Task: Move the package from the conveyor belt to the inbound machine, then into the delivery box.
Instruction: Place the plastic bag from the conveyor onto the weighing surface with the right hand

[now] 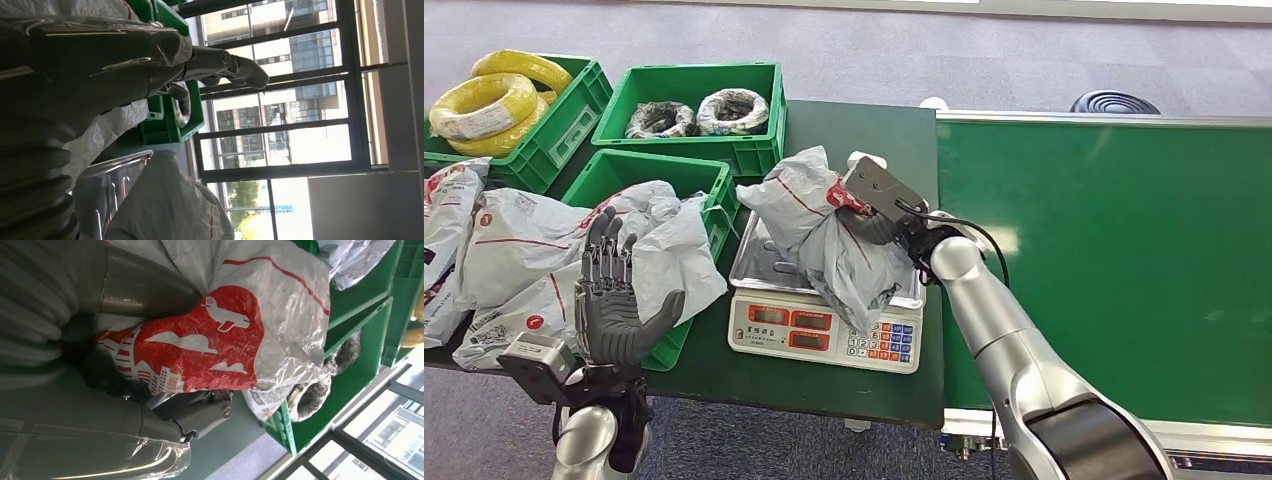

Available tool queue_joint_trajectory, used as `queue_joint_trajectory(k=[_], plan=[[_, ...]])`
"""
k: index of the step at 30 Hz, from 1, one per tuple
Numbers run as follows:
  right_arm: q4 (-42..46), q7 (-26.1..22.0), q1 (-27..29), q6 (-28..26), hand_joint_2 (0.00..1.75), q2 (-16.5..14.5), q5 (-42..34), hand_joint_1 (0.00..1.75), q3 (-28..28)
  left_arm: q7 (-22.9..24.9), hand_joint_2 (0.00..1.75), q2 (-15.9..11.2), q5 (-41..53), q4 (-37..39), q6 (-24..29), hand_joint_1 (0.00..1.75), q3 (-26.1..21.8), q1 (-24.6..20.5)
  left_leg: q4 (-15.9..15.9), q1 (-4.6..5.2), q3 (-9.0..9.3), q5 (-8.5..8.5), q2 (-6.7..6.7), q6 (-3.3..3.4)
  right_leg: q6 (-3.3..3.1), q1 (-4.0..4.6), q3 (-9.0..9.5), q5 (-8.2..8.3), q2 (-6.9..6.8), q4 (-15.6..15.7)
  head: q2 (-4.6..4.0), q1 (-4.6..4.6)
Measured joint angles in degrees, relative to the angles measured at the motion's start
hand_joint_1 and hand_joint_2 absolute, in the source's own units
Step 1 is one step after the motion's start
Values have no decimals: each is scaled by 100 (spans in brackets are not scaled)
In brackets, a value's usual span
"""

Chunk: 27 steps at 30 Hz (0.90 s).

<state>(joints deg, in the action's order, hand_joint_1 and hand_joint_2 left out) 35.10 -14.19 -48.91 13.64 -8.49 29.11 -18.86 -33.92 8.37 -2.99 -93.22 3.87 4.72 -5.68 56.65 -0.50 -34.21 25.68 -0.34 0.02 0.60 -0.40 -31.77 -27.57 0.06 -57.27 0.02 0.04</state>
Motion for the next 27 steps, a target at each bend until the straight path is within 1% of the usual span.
queue_joint_trajectory(k=[4, 5, 8, 9, 12, 15, 16, 19, 20, 22, 27], plan=[[-139, -44, -57, 136, 175, -17, -20, 175, -45, 20, 175, 0, 2, -2, -4, 0, -15, 2, 0, -1, 0, 0, 0, 0, 0, 1, -2, 0, 1, 0, 1, 0], [-175, -71, -67, 183, 175, -25, -29, 138, -60, 31, 175, 1, 4, -3, -9, 0, -22, 7, 0, -1, 0, 0, 0, 0, 0, 2, -3, 0, 1, 0, 1, 0], [-295, 11, -104, 232, 175, -46, 11, 7, -125, 49, 175, 5, 23, -38, -27, 0, -49, 68, 0, -2, 0, 0, 1, 0, 0, 2, -4, 0, 1, -1, 1, -1], [-341, 128, -121, 187, 175, -53, 75, 0, -156, 51, 175, 8, 38, -61, -31, 0, -61, 103, 0, -2, 0, 0, 1, 0, 0, 2, -4, 0, 1, -1, 1, 0], [-493, 580, -173, -133, 175, -73, 371, 0, -286, 62, 175, 15, 85, -149, -34, 0, -114, 201, 0, -2, 0, 1, 2, 0, 0, 2, -4, -1, 1, 0, 1, 1], [-627, 995, -200, -612, 175, -80, 722, 0, -440, 182, 175, 29, 154, -236, -38, 0, -188, 268, 0, -1, 0, 0, 2, 0, 0, 2, -3, 0, 1, 0, 1, 0], [-663, 1139, -205, -806, 175, -80, 839, 0, -489, 322, 175, 34, 197, -255, -28, 0, -206, 281, 0, -1, 0, 0, 2, 0, 0, 1, -3, 0, 1, 0, 1, 0], [-732, 1487, -209, -1393, 175, -75, 1099, 0, -563, 952, 175, 45, 320, -252, -15, 0, -230, 308, 0, -1, 1, 0, 2, 0, -1, 1, -4, 0, 1, 0, 1, 1], [-742, 1547, -207, -1546, 175, -68, 1152, 0, -568, 1090, 175, 47, 363, -233, -25, 0, -232, 314, 0, -1, 1, 0, 2, 0, -1, 1, -5, 0, 1, 0, 1, 0], [-749, 1599, -193, -1745, 175, -47, 1219, 0, -563, 1198, 175, 45, 497, -168, -49, 0, -222, 304, 0, -1, 2, 0, 2, 0, -1, 1, -7, 0, 1, 0, 1, 0], [-659, 1614, -68, -1992, 175, 20, 1326, 0, -436, 1436, 175, 21, 935, 68, -20, 0, -117, 109, 2, -1, 1, 0, 1, 0, -1, 1, -9, 0, 1, 1, 1, 0]])
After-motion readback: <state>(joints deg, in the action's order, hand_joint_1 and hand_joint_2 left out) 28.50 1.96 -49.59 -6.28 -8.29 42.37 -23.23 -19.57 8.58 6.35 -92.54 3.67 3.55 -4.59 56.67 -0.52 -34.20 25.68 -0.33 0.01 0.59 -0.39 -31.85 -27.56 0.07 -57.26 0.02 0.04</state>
